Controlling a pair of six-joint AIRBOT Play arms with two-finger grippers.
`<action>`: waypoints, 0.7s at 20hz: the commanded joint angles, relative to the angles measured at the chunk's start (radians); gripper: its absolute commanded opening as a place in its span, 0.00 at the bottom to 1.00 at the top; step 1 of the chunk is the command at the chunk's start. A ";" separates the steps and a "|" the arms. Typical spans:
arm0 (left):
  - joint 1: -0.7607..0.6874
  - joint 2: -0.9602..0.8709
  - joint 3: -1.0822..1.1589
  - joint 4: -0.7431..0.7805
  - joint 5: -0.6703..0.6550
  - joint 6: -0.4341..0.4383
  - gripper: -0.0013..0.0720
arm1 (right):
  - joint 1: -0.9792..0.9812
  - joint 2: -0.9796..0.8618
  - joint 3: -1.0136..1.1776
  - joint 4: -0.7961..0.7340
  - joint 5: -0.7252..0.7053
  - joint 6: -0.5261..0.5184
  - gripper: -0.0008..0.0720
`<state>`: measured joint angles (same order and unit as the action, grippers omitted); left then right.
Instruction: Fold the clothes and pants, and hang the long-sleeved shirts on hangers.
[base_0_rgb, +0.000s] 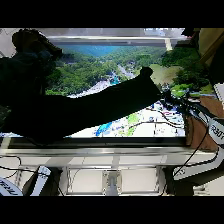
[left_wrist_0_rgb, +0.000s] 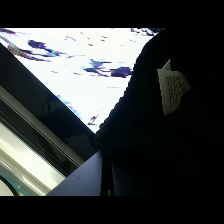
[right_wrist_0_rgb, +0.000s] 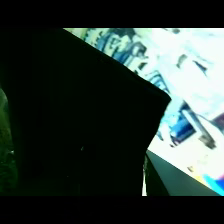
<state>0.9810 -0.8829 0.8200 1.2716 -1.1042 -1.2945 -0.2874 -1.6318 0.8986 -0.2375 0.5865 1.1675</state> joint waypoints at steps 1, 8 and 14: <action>0.000 -0.001 0.000 0.000 0.000 0.000 0.04 | 0.001 -0.043 0.051 -0.006 0.022 0.002 0.56; 0.000 0.000 0.000 0.027 0.011 0.000 0.04 | 0.000 0.030 0.056 -0.146 0.141 0.012 0.02; 0.000 -0.020 0.000 0.037 0.034 0.000 0.04 | -0.140 0.388 0.048 -0.809 0.425 0.340 0.02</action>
<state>0.9810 -0.8906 0.8200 1.3018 -1.0874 -1.2945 -0.3618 -1.3991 0.9520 -0.6979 0.8478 1.3552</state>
